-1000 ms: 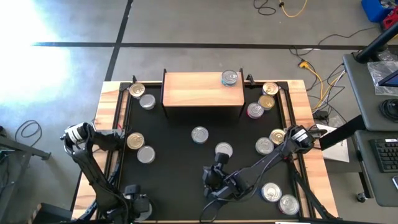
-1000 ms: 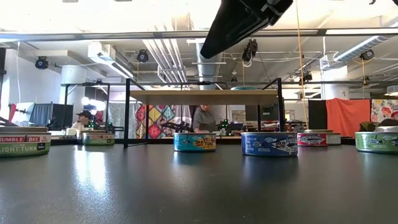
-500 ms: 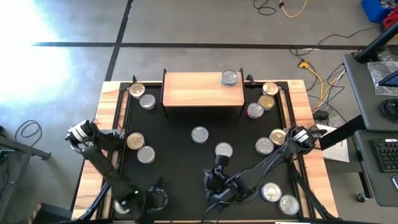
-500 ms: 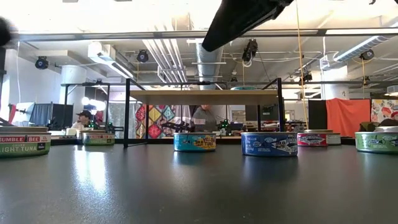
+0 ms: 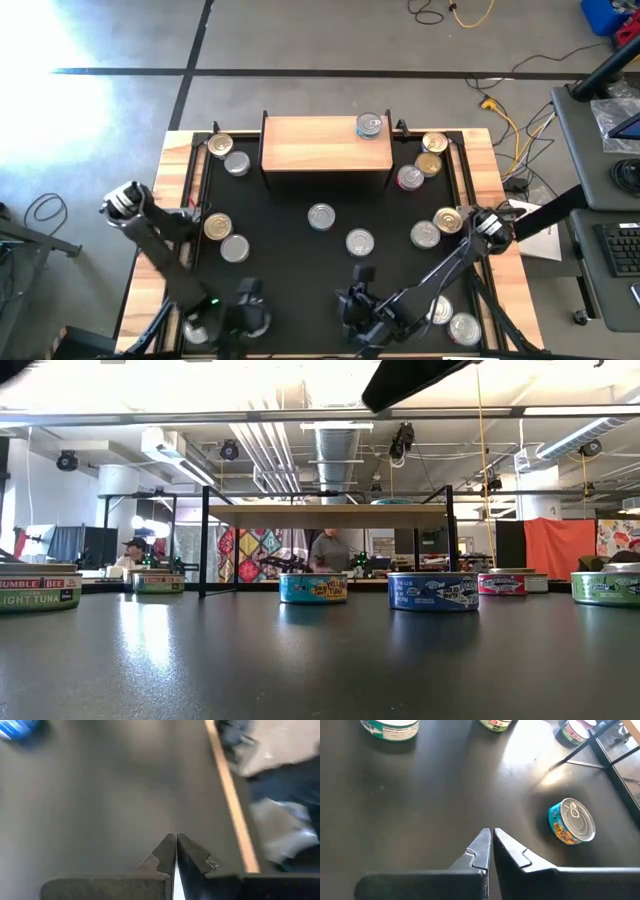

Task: Stack canned seafood by type on shelf
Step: Stack the light blue tuna can on top of the light blue tuna can on the shelf

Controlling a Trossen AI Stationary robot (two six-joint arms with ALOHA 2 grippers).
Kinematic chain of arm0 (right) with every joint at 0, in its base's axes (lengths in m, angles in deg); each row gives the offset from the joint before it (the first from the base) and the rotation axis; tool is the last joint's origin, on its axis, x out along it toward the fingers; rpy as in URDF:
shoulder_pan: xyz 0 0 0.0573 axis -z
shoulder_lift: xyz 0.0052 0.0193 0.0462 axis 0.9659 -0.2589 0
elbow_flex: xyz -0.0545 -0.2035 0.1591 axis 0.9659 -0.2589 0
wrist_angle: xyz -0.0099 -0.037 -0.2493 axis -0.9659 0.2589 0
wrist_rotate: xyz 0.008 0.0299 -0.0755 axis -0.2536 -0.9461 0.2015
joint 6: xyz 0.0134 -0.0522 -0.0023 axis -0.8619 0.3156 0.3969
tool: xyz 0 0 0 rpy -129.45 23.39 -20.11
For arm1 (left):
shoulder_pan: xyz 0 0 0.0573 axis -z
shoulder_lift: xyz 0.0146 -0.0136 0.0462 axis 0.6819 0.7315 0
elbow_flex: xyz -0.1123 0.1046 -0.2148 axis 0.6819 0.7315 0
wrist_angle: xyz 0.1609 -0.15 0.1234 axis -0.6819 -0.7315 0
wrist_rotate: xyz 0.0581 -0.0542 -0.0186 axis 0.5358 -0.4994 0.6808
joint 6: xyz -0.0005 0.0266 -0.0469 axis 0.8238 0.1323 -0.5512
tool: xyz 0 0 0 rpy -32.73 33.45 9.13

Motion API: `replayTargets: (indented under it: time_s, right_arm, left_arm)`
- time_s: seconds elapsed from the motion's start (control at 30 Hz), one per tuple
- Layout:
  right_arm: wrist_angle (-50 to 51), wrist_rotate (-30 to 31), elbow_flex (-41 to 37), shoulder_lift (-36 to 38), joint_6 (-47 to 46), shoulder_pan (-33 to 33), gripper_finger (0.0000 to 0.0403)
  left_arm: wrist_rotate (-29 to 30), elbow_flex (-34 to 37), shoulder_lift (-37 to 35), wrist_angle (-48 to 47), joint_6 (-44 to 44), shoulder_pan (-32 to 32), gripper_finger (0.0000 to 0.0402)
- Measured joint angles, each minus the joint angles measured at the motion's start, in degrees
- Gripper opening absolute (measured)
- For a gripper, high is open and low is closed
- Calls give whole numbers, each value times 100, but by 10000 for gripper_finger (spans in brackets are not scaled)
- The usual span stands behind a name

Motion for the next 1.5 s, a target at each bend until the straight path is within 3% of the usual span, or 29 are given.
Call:
replayTargets:
  time_s: [0.17,0.27,0.43,0.77,0.97,1.1,1.37,1.5]
  right_arm:
    - [197,21,0,0,-65,0,13]
    - [250,61,-2,0,12,48,13]
    - [227,72,-2,0,225,158,13]
    - [219,-6,-2,0,14,146,13]
    - [231,-433,-2,0,-299,-18,13]
    - [234,-472,-4,0,-352,-169,13]
    - [242,-432,-30,0,-336,-350,13]
    - [246,-430,-53,0,-336,-394,13]
  left_arm:
    - [-706,44,-163,-823,-2055,970,0]
    - [-698,55,-148,-1158,-3385,1396,0]
    - [-492,233,43,-1182,-4151,1551,0]
    - [-580,315,226,-1053,-3387,920,0]
    - [-1167,350,226,-1003,-2918,476,0]
    - [-1198,358,226,-985,-2608,262,0]
    - [-1166,358,227,-288,-1373,-347,0]
    - [-1682,315,226,-309,-1435,-433,0]
